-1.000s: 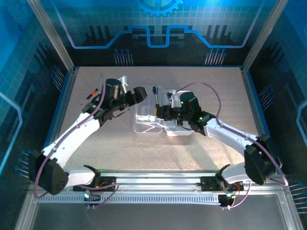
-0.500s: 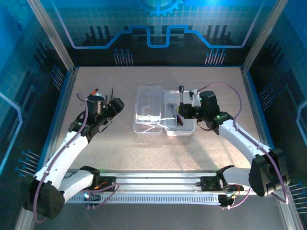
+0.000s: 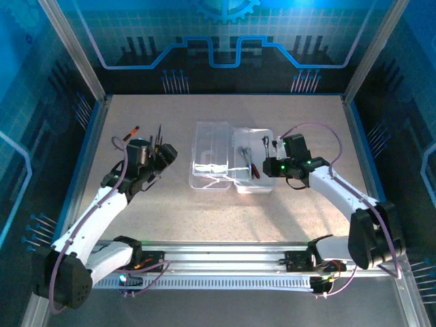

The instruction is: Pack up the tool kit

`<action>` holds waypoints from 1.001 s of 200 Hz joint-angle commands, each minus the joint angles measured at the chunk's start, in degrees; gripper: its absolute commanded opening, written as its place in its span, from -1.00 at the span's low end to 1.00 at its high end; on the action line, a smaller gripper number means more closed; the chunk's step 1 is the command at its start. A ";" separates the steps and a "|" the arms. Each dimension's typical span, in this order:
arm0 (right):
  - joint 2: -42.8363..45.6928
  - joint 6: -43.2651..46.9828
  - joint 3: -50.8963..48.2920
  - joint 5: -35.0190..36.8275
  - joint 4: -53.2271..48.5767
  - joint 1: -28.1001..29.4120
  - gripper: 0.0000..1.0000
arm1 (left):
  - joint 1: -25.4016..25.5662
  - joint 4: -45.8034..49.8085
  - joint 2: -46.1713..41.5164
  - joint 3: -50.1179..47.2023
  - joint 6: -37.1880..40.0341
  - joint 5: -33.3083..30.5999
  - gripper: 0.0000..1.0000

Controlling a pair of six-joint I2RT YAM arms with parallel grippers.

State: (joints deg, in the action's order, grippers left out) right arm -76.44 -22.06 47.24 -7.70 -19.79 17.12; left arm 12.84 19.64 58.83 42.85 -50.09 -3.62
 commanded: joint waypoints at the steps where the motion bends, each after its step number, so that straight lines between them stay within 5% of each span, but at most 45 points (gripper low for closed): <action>1: -1.76 2.28 2.53 1.53 -0.77 0.36 -0.64 | -0.53 -1.23 0.13 -1.42 -1.31 0.83 0.84; 200: -22.98 -0.18 12.64 1.77 -0.30 2.04 -0.68 | -2.63 -1.66 -6.59 -9.07 -0.39 -1.37 0.90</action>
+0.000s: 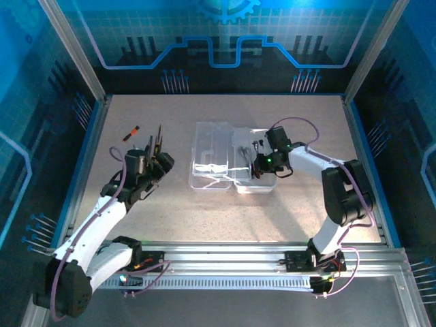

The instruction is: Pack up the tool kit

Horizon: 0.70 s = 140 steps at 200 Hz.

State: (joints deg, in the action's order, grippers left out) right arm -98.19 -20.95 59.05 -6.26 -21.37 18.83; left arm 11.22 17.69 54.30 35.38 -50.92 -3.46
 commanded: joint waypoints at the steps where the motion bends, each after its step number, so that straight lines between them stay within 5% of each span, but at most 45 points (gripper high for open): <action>1: -1.31 -1.34 0.82 0.35 1.26 0.33 -0.68 | -1.07 0.31 -2.12 -1.61 0.37 -1.58 0.90; 140: -1.65 -5.23 1.70 -2.31 3.15 -1.43 -0.43 | -3.99 3.20 -4.80 0.31 2.22 -1.03 0.91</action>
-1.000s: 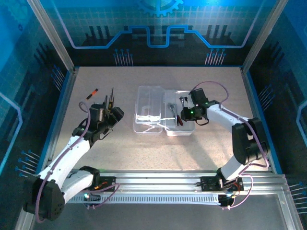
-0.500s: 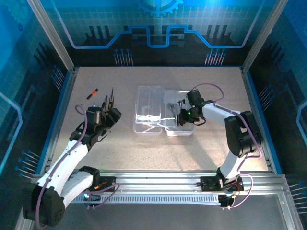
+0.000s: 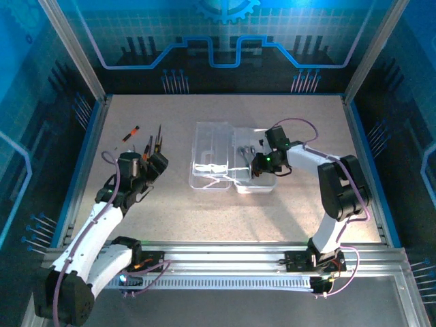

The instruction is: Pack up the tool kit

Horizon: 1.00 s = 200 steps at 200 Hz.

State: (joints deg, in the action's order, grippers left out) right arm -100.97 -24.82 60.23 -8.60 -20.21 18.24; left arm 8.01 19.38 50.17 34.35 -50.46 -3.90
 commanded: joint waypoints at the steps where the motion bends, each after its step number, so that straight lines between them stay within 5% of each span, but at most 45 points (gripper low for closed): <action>1: 1.21 -1.32 0.51 0.05 1.96 -0.84 -0.43 | -0.79 1.53 -0.68 1.34 1.77 -0.59 0.91; 108: 20.52 0.95 -3.32 6.09 3.57 -1.26 -0.45 | -1.67 4.50 3.85 6.86 6.27 0.68 0.89; 200: 30.20 -2.17 -20.70 1.23 24.25 -1.11 -0.40 | -3.38 12.46 25.48 24.86 18.16 -1.21 0.36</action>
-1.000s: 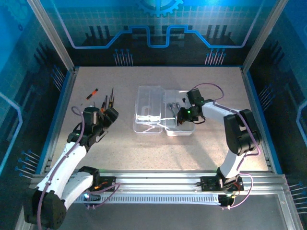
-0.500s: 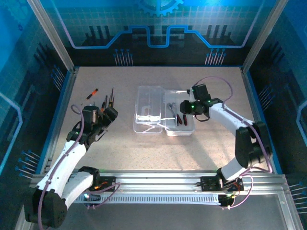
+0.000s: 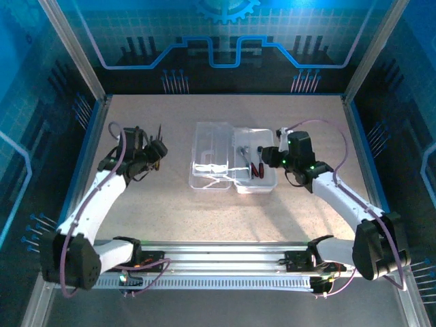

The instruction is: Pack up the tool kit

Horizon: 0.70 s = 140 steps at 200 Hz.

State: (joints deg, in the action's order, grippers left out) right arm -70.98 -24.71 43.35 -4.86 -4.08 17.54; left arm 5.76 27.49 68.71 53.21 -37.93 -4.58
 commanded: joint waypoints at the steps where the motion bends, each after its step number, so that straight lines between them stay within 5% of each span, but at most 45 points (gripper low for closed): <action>1: 0.18 -2.32 -3.99 -2.52 8.25 -0.36 -0.40 | -1.20 4.56 7.49 6.36 5.83 -0.35 0.35; 17: -0.11 -3.29 -6.40 -2.43 11.12 -0.15 -0.44 | -1.62 7.32 14.60 11.84 8.52 -0.17 0.16; 70: 2.04 -4.22 -10.23 -1.17 13.10 0.30 -0.47 | -2.60 11.62 32.92 20.31 14.90 -3.42 0.16; 140: 1.31 -5.18 -10.64 -1.18 14.08 0.51 -0.43 | -2.42 10.55 38.86 21.06 16.65 -3.03 0.12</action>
State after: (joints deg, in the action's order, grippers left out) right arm -69.73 -29.19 33.28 -6.22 8.08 17.61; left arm 3.79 37.28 107.22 72.97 -23.38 -6.87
